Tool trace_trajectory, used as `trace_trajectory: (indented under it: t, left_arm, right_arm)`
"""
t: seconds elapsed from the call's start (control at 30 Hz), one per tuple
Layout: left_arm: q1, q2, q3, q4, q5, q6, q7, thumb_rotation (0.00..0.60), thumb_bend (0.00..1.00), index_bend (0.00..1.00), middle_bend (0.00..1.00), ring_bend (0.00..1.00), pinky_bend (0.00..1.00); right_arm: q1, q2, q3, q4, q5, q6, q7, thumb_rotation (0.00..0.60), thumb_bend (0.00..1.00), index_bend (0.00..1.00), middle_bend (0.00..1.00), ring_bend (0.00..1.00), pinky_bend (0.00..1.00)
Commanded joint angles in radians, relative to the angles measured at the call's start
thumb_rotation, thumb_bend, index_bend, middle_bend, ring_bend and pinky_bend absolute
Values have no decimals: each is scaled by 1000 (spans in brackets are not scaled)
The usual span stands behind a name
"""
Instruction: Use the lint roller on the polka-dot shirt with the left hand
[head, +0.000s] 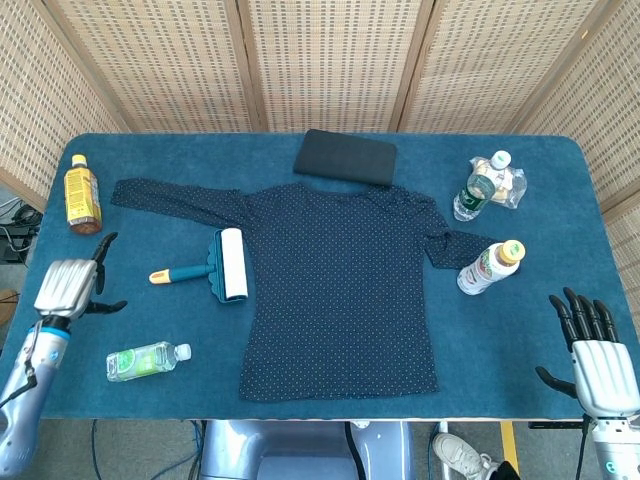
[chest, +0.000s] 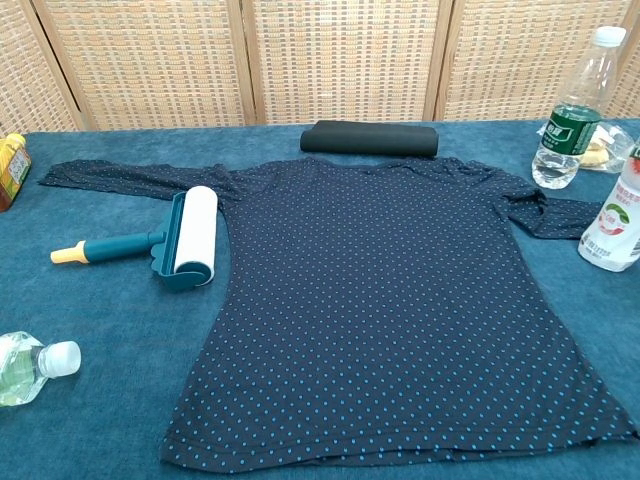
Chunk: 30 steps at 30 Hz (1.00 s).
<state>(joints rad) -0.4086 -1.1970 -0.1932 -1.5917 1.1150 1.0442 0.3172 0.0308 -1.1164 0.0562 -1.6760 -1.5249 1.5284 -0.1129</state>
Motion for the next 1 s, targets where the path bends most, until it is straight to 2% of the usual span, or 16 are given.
trace_trajectory:
  t: [0.03,0.2,0.33,1.0]
  left_arm:
    - [-40,-24,-7,30,-46,-43,38,600,146,376,824,702,657]
    - [-76,-43,-3,51,-100,-89,74,600,199,458,871,742,680]
    - [-108,-63,2,79,-144,-119,112,600,272,458,874,744,680]
    - [-230,-174,16,201,-295,-173,208,600,272,427,874,744,680]
  right_arm:
    - [0,0,1,2,0,1,3,600,58,0,0,0,0]
    - [1,-1,2,6,1,2,7,600,58,2,0,0,0]
    - [1,-1,3,8,2,2,10,600,58,4,0,0,0]
    - [7,-9,2,24,11,-15,27,600,58,5,0,0,0]
